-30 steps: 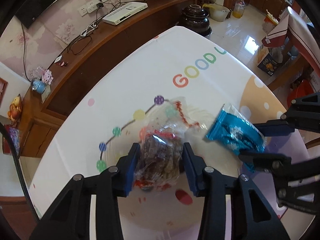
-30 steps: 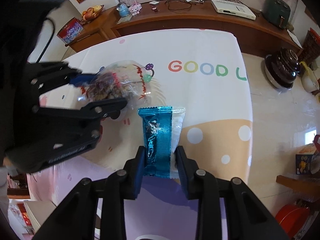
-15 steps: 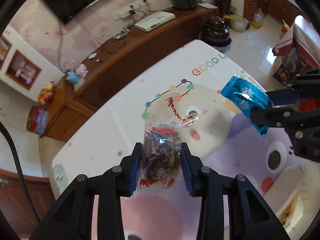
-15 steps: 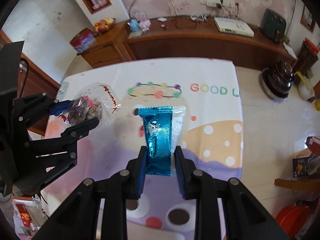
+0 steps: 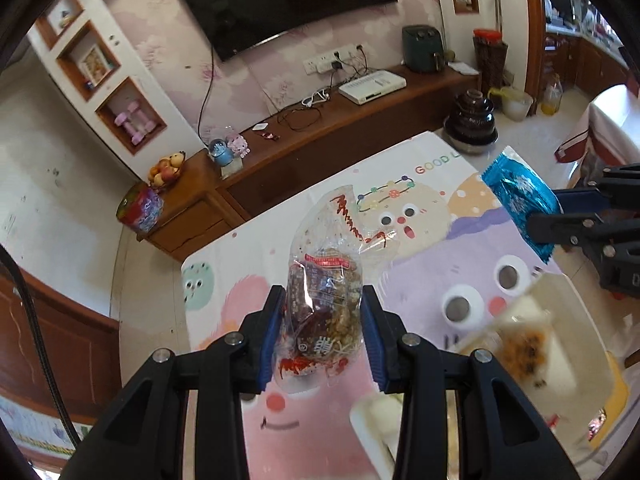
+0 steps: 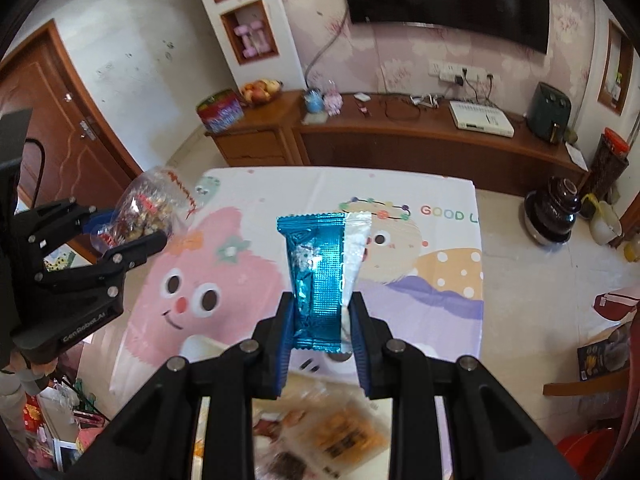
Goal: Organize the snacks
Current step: 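Carry nut bag and blue snack into the white tray and release both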
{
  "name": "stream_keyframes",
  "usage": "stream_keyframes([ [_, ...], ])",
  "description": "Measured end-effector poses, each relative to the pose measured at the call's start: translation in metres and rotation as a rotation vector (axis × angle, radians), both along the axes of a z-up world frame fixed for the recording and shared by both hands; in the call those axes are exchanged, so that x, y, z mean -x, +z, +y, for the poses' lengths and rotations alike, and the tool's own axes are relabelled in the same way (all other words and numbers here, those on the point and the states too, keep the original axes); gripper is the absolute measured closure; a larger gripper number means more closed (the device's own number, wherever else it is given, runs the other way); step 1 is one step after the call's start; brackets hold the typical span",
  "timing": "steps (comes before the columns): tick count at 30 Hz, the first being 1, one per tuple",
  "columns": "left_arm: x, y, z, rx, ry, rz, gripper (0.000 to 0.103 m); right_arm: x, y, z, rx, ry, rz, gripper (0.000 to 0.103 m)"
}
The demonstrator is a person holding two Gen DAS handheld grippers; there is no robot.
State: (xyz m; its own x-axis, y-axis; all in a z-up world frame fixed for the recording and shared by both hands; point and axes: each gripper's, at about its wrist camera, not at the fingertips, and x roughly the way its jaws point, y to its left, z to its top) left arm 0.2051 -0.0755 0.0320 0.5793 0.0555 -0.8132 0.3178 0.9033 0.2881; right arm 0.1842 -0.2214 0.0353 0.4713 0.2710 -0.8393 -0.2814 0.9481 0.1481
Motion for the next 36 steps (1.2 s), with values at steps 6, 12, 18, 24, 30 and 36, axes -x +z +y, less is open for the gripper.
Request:
stream_keyframes([
  [6, 0.068, 0.018, 0.013, 0.091, 0.008, 0.003, 0.067, 0.052, 0.025, 0.005, -0.032, -0.001, -0.051, 0.076],
  [12, 0.113, 0.011, 0.020, 0.232, 0.015, 0.045, 0.067, 0.102, 0.033, 0.005, -0.061, -0.008, -0.085, 0.076],
  [18, 0.151, -0.012, 0.026, 0.326, 0.031, 0.058, 0.067, 0.144, 0.020, -0.001, -0.062, -0.062, -0.120, 0.076],
  [24, 0.173, -0.046, 0.017, 0.368, 0.061, 0.048, 0.067, 0.170, -0.010, -0.008, -0.024, -0.139, -0.135, 0.076],
  [30, 0.178, -0.085, 0.009, 0.323, 0.120, 0.058, 0.067, 0.175, -0.048, -0.017, -0.047, -0.192, -0.057, 0.076],
  [36, 0.169, -0.106, 0.010, 0.328, 0.149, 0.109, 0.067, 0.168, -0.071, -0.015, -0.046, -0.211, 0.002, 0.076],
])
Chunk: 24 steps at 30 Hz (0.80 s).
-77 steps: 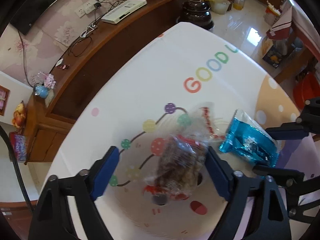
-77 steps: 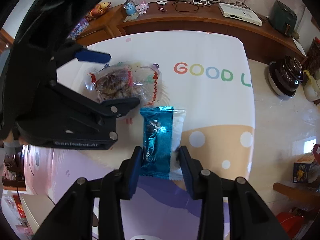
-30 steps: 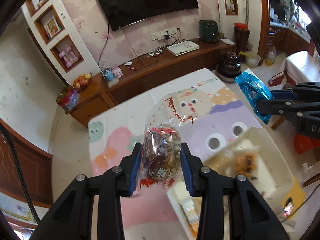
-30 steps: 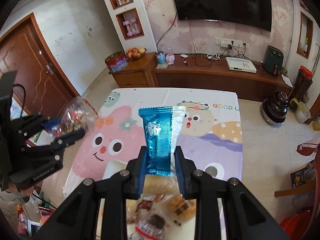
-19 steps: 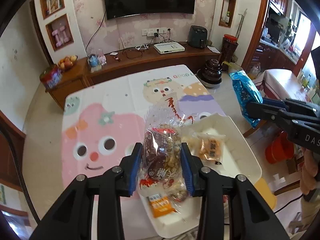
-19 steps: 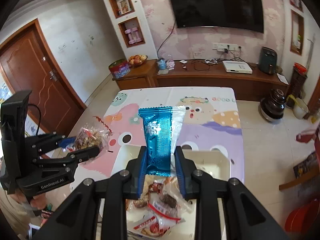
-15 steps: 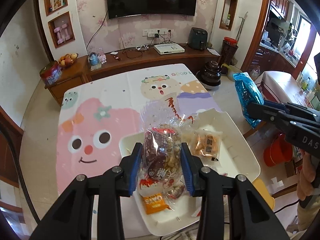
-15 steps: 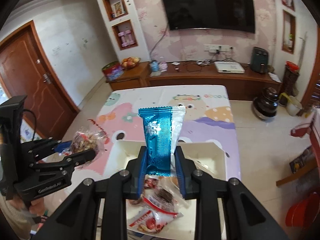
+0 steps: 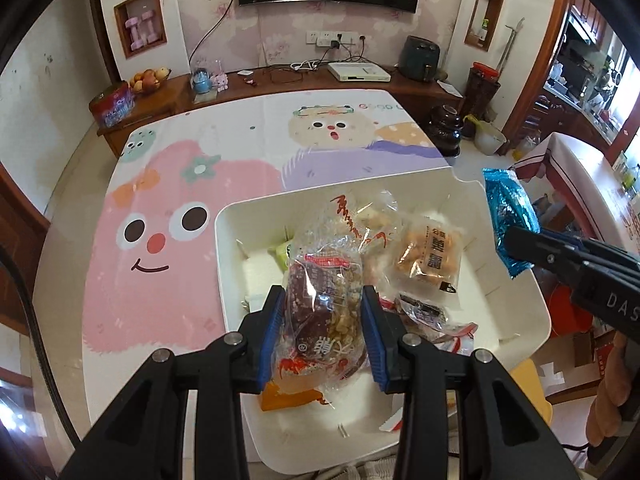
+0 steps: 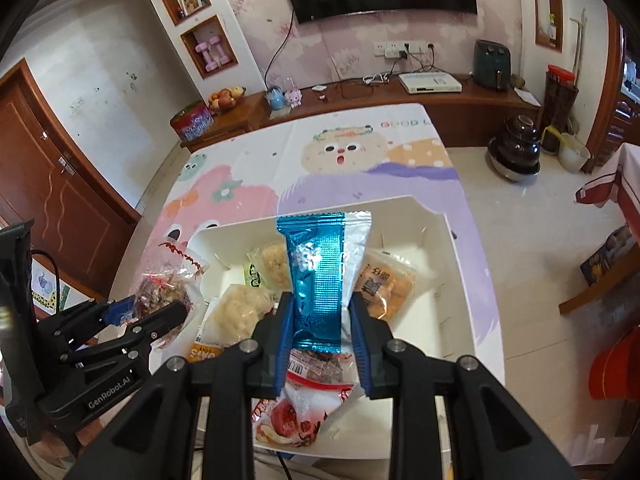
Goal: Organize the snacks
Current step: 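Carry nut bag and blue snack into the white tray and release both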
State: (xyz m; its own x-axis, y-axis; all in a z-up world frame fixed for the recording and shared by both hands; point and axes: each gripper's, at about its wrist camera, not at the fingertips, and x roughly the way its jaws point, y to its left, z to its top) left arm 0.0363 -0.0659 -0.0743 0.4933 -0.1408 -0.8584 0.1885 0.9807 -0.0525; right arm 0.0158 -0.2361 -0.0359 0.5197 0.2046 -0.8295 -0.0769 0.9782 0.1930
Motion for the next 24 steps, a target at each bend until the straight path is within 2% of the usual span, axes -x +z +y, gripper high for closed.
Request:
stream_keyframes([
  [18, -0.027, -0.014, 0.006, 0.012, 0.043, 0.024, 0.065, -0.024, -0.025, 0.044, 0.037, 0.070, 0.050, 0.074],
  [20, -0.026, -0.013, 0.006, 0.014, 0.042, 0.018, 0.040, -0.024, -0.027, 0.043, 0.025, 0.066, 0.056, 0.074],
  [21, -0.025, -0.012, 0.007, 0.016, 0.050, 0.009, 0.021, -0.025, -0.028, 0.043, 0.018, 0.065, 0.060, 0.074],
  [22, -0.023, -0.011, 0.010, 0.014, 0.066, -0.005, 0.015, -0.025, -0.029, 0.041, 0.019, 0.057, 0.065, 0.072],
  [24, -0.023, -0.010, 0.013, 0.036, 0.070, -0.013, 0.009, -0.026, -0.031, 0.038, 0.008, 0.049, 0.074, 0.068],
])
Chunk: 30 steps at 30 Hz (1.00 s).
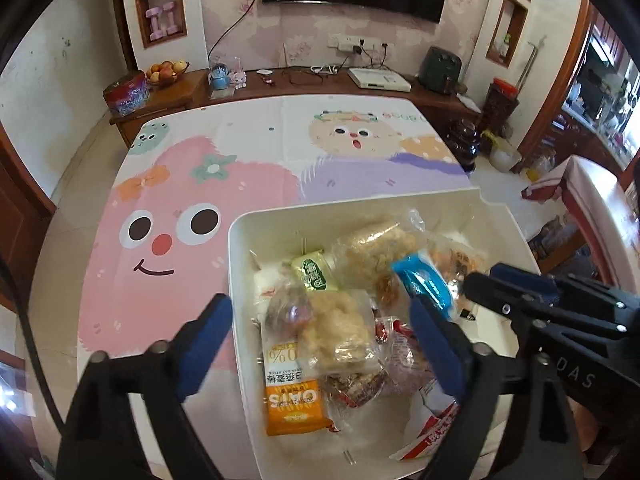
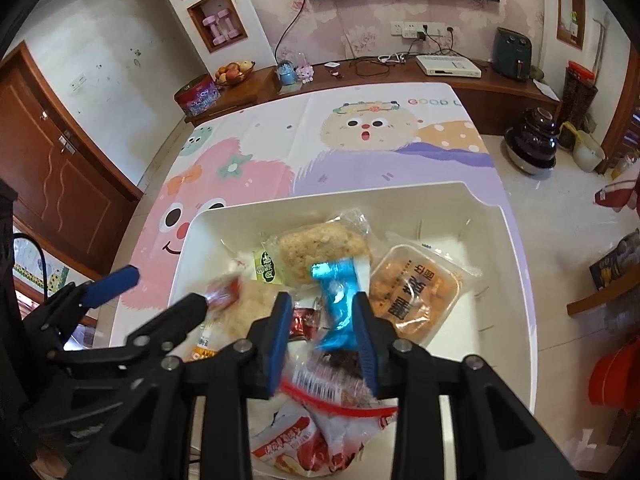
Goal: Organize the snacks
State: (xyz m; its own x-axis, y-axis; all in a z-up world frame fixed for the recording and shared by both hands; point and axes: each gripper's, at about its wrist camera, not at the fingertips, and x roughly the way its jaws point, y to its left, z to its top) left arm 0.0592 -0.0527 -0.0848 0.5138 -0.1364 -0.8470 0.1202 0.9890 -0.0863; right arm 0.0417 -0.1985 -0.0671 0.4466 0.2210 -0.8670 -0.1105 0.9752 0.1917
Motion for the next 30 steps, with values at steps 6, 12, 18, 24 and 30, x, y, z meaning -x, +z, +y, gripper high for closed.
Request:
stream_keyframes([
  [6, -0.001, -0.008, 0.005, 0.019, 0.010, 0.041, 0.003, 0.005, -0.005, -0.002, 0.011, -0.014, 0.004, 0.061],
  [12, 0.002, -0.011, 0.004, -0.008, 0.022, 0.060, 0.003, 0.007, -0.007, -0.001, 0.013, -0.012, 0.014, 0.060],
  [18, 0.006, -0.010, 0.007, -0.016, 0.033, 0.064, 0.003, 0.011, -0.006, 0.000, 0.031, -0.020, 0.006, 0.055],
  [24, 0.010, -0.011, 0.010, -0.030, 0.042, 0.090, 0.003, 0.015, -0.002, 0.001, 0.048, -0.025, -0.002, 0.051],
  [30, 0.017, -0.003, 0.013, -0.044, 0.048, 0.075, 0.003, 0.016, 0.001, 0.003, 0.055, -0.029, -0.003, 0.047],
])
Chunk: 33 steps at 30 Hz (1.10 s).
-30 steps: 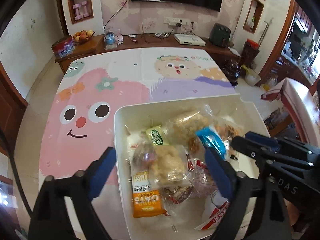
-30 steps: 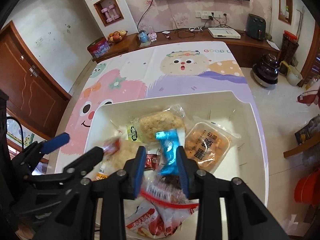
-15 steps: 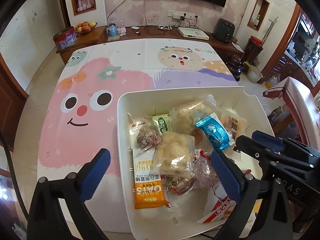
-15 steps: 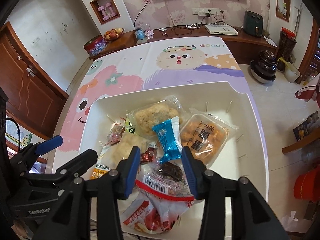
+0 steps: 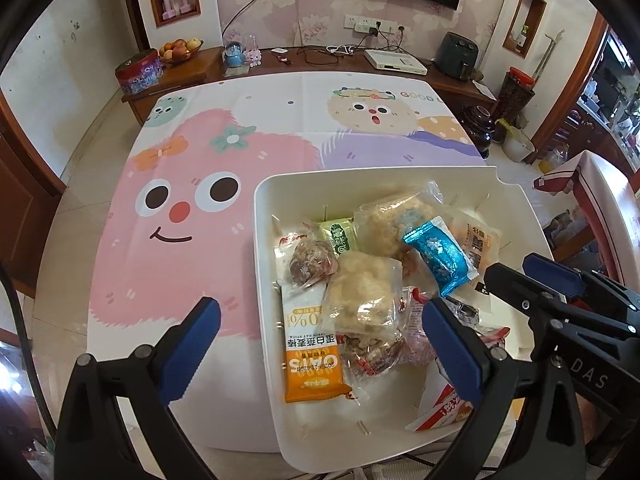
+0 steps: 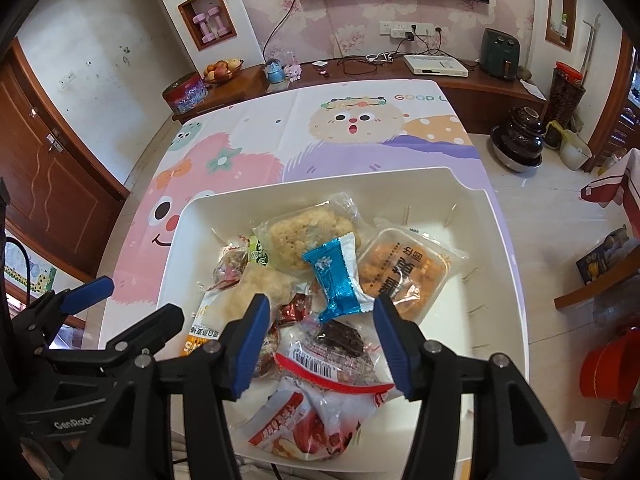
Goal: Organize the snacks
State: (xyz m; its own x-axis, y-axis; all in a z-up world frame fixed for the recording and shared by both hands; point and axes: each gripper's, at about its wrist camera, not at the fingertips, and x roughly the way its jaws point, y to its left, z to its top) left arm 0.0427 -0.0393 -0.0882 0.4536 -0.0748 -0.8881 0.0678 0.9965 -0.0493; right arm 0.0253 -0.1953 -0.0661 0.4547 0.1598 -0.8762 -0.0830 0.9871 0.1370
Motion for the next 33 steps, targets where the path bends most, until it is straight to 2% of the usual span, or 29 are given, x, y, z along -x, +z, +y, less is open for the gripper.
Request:
stream_keyframes([
  [7, 0.009, 0.016, 0.005, -0.020, 0.004, -0.037, 0.003, 0.010, 0.015, 0.001, 0.010, -0.002, -0.023, 0.045],
  [15, 0.020, 0.044, 0.008, -0.087, 0.025, -0.115, 0.001, 0.020, 0.045, 0.004, -0.012, -0.012, -0.074, 0.044],
  [22, 0.029, 0.067, 0.013, -0.078, 0.048, -0.140, 0.001, 0.034, 0.072, 0.010, 0.015, -0.004, -0.144, 0.043],
  [26, 0.033, 0.075, 0.017, -0.048, 0.084, -0.150, 0.001, 0.041, 0.081, 0.014, 0.037, 0.002, -0.180, 0.042],
  [33, 0.036, 0.075, 0.015, -0.080, 0.108, -0.156, 0.001, 0.046, 0.084, 0.021, 0.059, 0.016, -0.198, 0.041],
])
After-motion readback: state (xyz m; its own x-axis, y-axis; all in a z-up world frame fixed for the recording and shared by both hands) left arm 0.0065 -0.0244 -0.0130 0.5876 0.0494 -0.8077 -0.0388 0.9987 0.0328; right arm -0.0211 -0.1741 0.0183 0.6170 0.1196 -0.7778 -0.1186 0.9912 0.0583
